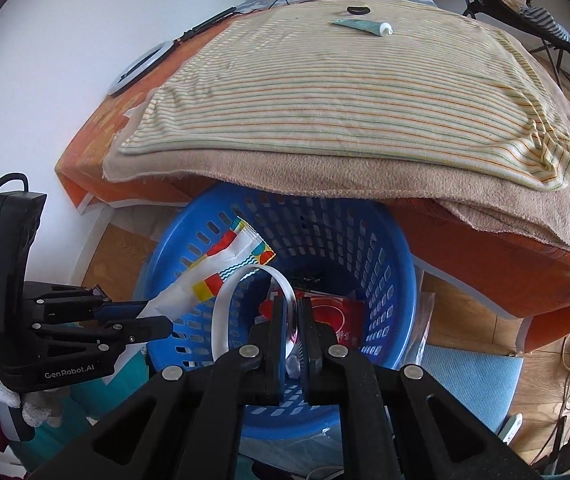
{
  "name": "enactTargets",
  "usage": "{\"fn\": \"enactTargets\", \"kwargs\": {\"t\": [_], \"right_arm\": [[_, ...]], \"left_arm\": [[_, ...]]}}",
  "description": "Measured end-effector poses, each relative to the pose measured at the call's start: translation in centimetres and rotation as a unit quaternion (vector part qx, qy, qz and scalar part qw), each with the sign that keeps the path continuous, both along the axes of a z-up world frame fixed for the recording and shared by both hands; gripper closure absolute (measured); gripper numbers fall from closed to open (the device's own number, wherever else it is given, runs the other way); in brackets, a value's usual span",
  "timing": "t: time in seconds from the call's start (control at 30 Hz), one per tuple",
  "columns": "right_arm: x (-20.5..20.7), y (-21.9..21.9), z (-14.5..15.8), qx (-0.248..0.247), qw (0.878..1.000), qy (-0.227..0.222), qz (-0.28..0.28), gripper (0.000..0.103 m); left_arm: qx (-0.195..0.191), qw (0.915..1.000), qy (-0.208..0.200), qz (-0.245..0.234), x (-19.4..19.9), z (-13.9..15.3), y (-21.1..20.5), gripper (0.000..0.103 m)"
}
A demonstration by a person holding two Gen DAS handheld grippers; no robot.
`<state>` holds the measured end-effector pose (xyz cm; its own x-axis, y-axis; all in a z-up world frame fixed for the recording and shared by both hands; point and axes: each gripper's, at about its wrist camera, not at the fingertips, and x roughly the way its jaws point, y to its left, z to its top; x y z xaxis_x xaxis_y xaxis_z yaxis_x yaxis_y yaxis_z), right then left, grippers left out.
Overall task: Collect trash
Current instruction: 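Open the left tool over the basket while the right tool releases the headband into it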
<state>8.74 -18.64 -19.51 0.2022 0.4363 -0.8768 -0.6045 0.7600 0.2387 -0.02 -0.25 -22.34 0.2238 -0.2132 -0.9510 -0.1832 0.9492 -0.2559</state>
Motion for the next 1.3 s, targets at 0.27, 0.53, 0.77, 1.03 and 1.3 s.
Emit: {"fn": "enactTargets", "kwargs": {"t": [0.27,0.53,0.77,1.03,1.3], "right_arm": [[0.3,-0.2,-0.6,-0.005,1.000,0.006,-0.005,0.099],[0.4,0.1,-0.9,-0.008,1.000,0.010,-0.005,0.096],[0.6,0.0,-0.8,-0.003,1.000,0.009,-0.011,0.076],[1.0,-0.3,-0.9,-0.007,1.000,0.014,-0.021,0.055],[1.3,-0.6,-0.6,-0.019,0.999,0.003,-0.038,0.029]], "left_arm": [[-0.003,1.0000,0.002,0.001,0.6,-0.2,-0.3,0.082],[-0.004,0.9999,0.009,0.010,1.2,-0.5,-0.3,0.082],[0.006,0.9999,0.007,0.011,1.6,-0.3,-0.5,0.066],[0.012,0.9999,0.006,0.010,1.7,-0.2,-0.6,0.066],[0.017,0.9998,0.006,0.011,1.7,-0.2,-0.6,0.066]]}}
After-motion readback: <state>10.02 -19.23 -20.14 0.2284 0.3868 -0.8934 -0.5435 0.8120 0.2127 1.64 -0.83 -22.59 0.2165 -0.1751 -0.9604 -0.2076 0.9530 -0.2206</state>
